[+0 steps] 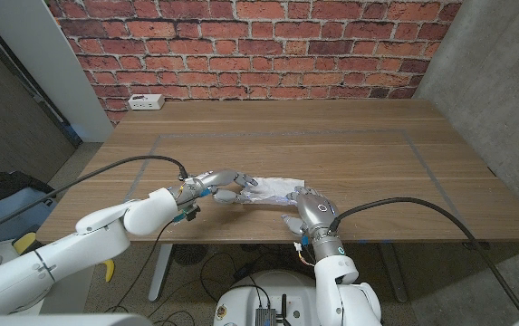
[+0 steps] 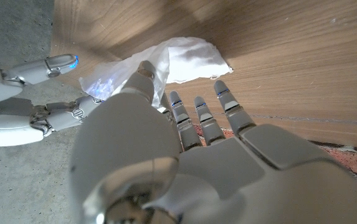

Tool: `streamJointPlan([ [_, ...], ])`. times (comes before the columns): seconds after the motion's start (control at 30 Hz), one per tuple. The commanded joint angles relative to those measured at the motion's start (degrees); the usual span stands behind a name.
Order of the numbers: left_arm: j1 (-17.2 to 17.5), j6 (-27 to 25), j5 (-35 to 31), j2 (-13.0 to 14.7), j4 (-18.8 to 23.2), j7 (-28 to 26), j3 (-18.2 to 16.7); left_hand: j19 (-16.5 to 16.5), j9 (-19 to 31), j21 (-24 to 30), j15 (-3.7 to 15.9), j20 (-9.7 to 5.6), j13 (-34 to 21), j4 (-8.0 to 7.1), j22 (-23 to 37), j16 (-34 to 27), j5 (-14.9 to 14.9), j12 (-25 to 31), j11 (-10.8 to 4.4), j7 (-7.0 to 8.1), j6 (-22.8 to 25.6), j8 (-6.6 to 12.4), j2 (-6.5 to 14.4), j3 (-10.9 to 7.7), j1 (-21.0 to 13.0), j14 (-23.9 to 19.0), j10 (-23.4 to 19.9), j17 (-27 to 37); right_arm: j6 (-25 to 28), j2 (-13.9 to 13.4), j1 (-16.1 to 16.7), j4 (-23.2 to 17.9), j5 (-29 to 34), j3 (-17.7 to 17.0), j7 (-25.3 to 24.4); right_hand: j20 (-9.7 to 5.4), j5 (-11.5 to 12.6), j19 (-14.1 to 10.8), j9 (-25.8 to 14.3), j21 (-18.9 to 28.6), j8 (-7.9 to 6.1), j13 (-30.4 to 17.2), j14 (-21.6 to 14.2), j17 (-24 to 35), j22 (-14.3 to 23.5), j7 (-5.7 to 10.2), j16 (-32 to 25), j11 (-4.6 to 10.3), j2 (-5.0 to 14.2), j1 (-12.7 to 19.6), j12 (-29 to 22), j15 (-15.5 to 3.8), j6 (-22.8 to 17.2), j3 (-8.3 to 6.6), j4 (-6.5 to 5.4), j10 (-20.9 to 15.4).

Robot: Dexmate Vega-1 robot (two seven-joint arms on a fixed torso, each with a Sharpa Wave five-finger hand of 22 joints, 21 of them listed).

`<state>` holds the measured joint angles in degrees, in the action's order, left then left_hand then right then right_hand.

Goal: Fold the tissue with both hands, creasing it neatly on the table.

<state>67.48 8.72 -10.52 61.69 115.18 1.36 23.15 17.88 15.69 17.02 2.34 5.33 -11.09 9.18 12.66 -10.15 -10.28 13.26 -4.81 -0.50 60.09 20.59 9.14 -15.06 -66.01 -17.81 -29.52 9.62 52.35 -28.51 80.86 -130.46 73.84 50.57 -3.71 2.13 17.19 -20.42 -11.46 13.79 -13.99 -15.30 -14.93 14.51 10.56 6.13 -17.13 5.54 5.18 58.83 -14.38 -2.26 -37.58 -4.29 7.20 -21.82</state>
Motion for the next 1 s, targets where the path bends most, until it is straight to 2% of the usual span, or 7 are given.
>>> streamJointPlan([
  [0.03,0.6,2.6,4.2,2.6,0.1,3.1,-1.8,-0.1,3.4,0.2,1.74,0.28,-0.1,-0.10,0.3,0.0,-0.1,-0.2,0.02,-5.96,7.6,0.54,-0.8,-0.33,0.0,0.1,0.0,0.0,-1.1,2.8,0.9,6.1,0.6,-1.0,-14.2,-0.58,0.1,-2.3,-0.1,0.8,-2.11,0.1,-3.4,0.8,0.4,-1.80,-2.0,0.12,1.87,2.1,-1.3,-8.20,-7.5,-0.34,0.33,-4.5],
  [0.2,1.5,0.8,3.7,3.7,1.4,3.0,-2.7,-0.2,3.3,0.3,1.57,0.38,-0.1,-0.14,0.3,0.0,0.0,-0.4,0.17,-5.14,7.6,0.24,-1.0,-0.19,0.2,0.3,0.3,0.0,-1.0,3.1,1.8,6.5,-1.3,-2.0,-19.1,-1.12,-0.7,-3.7,-0.2,1.4,-3.40,0.3,-5.3,1.8,0.5,-2.70,-3.6,0.90,4.99,2.7,-2.0,-9.03,-12.5,-1.35,-0.55,-7.6],
  [0.47,3.4,0.5,4.6,3.8,1.2,1.0,-4.1,-0.3,3.0,0.4,1.67,0.37,-0.1,0.03,0.3,0.0,0.1,-0.4,0.02,-5.56,7.9,-0.05,-1.3,-0.21,0.1,0.3,0.2,0.0,-0.1,3.4,2.4,6.4,-2.8,-2.7,-23.6,-1.29,-1.4,-4.2,-0.3,1.6,-4.07,0.4,-6.4,2.3,0.5,-3.49,-4.3,0.72,5.65,2.9,-2.2,-9.33,-14.8,-2.03,-0.99,-9.1],
  [0.53,3.7,0.8,4.6,3.6,1.0,0.4,-4.3,-0.2,2.9,0.5,1.67,0.38,-0.1,0.06,0.3,-0.1,0.1,-0.4,0.23,-5.67,8.1,-0.11,-1.3,-0.24,0.1,0.2,0.0,0.0,-0.4,3.5,2.4,6.8,-3.5,-2.8,-25.4,-1.49,-1.9,-4.8,-0.4,1.8,-5.11,0.4,-7.3,2.3,0.6,-3.91,-4.5,1.36,5.94,4.0,-2.8,-9.67,-17.7,-3.22,-0.82,-11.1],
  [0.63,4.0,0.9,4.8,3.2,0.8,-0.3,-4.4,-0.2,2.7,0.5,1.71,0.44,-0.1,0.07,0.4,-0.2,0.1,-0.4,0.28,-5.50,8.0,-0.33,-1.3,-0.25,0.1,0.0,-0.1,0.0,-1.8,3.2,2.0,6.8,-5.4,-3.1,-27.0,-1.53,-2.2,-5.2,-0.4,2.0,-5.77,0.4,-8.1,2.5,0.6,-4.81,-4.8,1.72,5.89,4.7,-3.0,-10.03,-19.5,-3.97,-0.63,-12.3],
  [0.73,4.5,0.7,4.8,2.7,0.7,-1.2,-4.7,-0.1,2.6,0.6,1.45,0.59,-0.1,0.00,0.4,-0.2,0.0,-0.2,0.32,-5.51,7.5,-0.74,-1.3,-0.24,0.2,-0.2,-0.6,0.0,-3.7,3.1,1.5,6.8,-8.0,-3.4,-28.7,-2.14,-2.7,-5.3,-0.4,2.1,-6.29,0.4,-8.6,2.7,0.6,-5.20,-5.1,3.17,5.73,5.5,-3.4,-10.14,-21.0,-4.65,-0.49,-13.7],
  [1.0,6.0,0.2,4.0,1.8,0.8,-4.4,-5.8,0.7,2.6,1.2,1.00,0.60,-0.2,-0.23,0.5,-0.5,-0.1,0.1,0.47,-5.79,6.3,-1.63,-0.9,-0.40,0.4,-1.3,-1.6,0.0,-5.9,2.7,-1.8,8.5,-10.3,-2.9,-30.3,-2.40,-2.9,-5.6,-1.4,2.3,-6.87,0.0,-8.6,2.8,0.7,-6.66,-4.8,2.17,6.17,6.8,-3.1,-10.29,-21.1,-6.21,-0.51,-13.7],
])
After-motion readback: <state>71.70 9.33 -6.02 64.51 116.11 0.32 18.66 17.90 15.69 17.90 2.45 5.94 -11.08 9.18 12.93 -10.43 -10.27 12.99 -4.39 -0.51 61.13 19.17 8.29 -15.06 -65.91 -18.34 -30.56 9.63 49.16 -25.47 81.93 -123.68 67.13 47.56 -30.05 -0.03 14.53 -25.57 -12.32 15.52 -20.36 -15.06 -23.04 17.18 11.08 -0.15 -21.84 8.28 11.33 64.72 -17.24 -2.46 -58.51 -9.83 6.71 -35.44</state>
